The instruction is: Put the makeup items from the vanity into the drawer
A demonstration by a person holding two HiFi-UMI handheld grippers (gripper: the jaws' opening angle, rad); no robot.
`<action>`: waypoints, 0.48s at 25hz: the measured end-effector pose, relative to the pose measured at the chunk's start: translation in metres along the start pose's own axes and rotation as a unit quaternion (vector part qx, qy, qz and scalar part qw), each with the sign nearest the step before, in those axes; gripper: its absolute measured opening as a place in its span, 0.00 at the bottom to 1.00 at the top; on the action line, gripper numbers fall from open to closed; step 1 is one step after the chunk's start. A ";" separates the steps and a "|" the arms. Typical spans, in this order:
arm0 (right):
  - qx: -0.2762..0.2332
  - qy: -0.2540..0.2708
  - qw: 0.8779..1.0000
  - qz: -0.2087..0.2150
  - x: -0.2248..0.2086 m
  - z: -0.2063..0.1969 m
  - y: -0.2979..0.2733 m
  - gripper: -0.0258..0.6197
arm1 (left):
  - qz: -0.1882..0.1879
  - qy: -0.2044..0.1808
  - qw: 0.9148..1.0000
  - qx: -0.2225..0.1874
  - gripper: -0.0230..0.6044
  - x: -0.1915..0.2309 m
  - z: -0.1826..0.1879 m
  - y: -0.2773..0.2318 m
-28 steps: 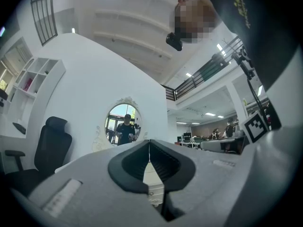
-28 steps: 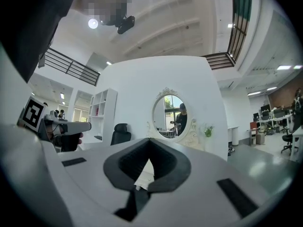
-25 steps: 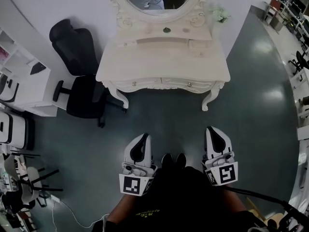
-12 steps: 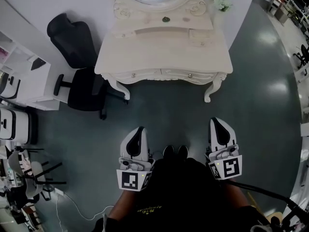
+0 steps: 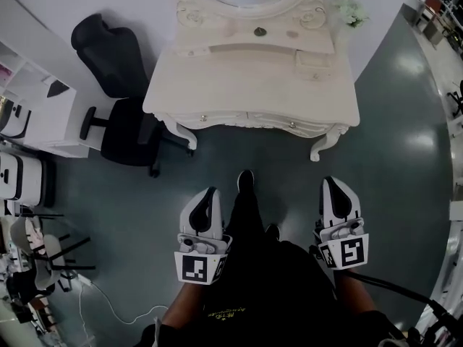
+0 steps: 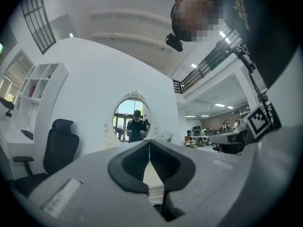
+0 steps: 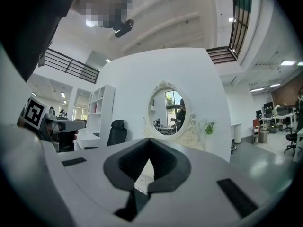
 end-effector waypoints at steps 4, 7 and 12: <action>0.002 0.007 1.000 -0.008 -0.010 -0.011 -0.058 0.04 | -0.004 -0.002 1.000 -0.005 0.07 0.040 -0.020 -0.046; 0.006 0.016 1.000 -0.021 -0.018 -0.014 -0.120 0.04 | -0.005 -0.005 1.000 -0.004 0.07 0.086 -0.034 -0.091; -0.002 0.034 0.999 -0.033 -0.019 0.017 -0.236 0.04 | -0.003 0.011 1.000 -0.012 0.07 0.177 -0.032 -0.170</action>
Point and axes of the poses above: the fingertips, and each gripper's own axes: y backward along the fingers, x to its left, z out of its top, the point moved 6 cm from there along y, backward along the fingers
